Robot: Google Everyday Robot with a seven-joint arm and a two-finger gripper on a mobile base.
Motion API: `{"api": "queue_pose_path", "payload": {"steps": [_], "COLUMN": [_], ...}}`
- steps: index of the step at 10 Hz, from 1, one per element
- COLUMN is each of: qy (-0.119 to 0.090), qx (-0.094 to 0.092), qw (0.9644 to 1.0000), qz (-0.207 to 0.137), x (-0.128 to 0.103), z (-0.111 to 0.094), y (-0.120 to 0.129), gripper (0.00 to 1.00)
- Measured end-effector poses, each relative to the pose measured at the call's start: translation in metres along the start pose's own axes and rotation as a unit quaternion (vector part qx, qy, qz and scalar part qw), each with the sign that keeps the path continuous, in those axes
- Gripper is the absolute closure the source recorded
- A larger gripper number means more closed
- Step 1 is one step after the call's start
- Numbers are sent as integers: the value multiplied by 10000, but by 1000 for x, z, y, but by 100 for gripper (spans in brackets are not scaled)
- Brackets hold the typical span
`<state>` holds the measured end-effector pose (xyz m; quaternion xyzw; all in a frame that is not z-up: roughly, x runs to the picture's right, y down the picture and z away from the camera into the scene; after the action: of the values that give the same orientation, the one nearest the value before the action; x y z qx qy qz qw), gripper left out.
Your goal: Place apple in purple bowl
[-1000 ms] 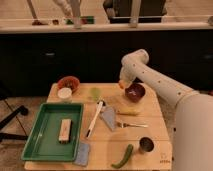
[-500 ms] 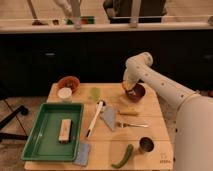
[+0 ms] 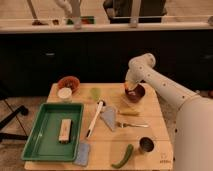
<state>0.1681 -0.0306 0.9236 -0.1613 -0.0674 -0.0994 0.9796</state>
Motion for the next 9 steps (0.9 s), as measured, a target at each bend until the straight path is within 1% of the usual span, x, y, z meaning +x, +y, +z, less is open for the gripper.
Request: {"api": "queue_pose_path", "payload": {"steps": [1, 2, 8, 9], "qy": [15, 21, 12, 24], "qx": [-2, -10, -30, -37], "qw": [10000, 10000, 10000, 10000], "qz": [7, 7, 28, 29], "x": [3, 6, 14, 18], "z": [1, 1, 5, 5], "y": [1, 2, 5, 6], "gripper": [96, 92, 91, 86]}}
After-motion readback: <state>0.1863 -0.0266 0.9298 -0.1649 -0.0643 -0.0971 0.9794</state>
